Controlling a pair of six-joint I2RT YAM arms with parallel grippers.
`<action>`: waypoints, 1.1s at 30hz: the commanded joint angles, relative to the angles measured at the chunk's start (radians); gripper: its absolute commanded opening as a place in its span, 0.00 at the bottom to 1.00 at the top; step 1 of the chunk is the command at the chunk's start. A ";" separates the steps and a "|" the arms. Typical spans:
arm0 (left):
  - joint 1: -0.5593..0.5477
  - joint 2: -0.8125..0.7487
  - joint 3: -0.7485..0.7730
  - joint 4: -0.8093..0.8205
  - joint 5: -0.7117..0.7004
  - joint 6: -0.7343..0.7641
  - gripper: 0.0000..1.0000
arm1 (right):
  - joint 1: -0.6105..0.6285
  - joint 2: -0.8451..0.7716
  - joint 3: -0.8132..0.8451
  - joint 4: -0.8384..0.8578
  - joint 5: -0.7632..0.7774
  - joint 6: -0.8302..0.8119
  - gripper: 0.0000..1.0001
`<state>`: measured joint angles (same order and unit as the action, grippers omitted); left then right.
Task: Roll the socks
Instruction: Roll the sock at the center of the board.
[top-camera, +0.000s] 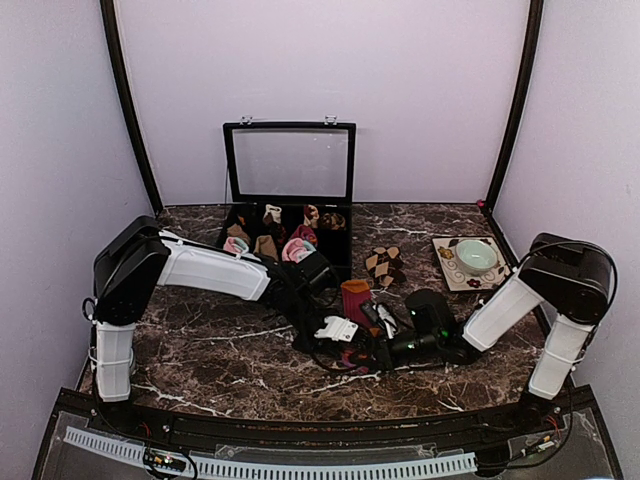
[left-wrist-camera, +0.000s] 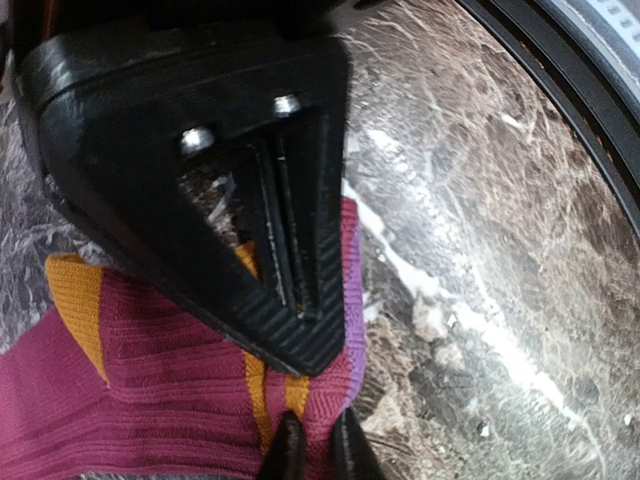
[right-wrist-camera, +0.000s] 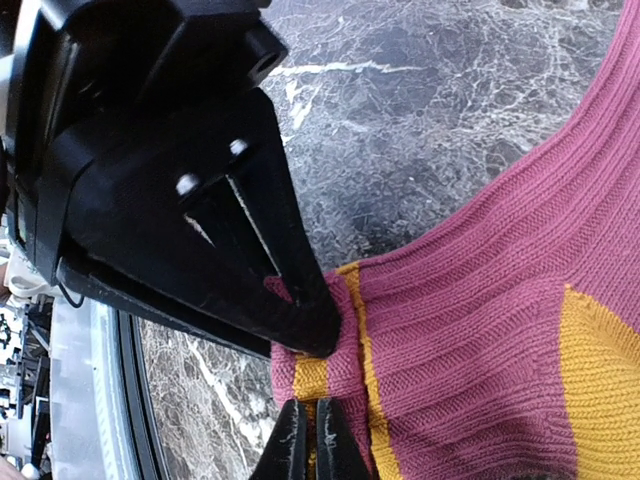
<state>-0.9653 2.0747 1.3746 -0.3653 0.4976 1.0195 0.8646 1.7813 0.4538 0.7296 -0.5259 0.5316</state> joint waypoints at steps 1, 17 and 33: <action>-0.009 0.037 0.011 -0.056 -0.024 -0.004 0.03 | -0.014 0.017 -0.042 -0.220 0.066 -0.014 0.07; 0.026 0.153 0.117 -0.382 0.210 -0.108 0.00 | -0.009 -0.478 -0.172 -0.291 0.285 -0.156 0.31; 0.108 0.309 0.256 -0.528 0.346 -0.264 0.00 | 0.252 -0.470 -0.160 -0.260 0.257 -0.443 0.35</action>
<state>-0.8608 2.3138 1.6180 -0.8139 0.9558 0.8169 1.0481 1.2407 0.2455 0.4484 -0.2737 0.1726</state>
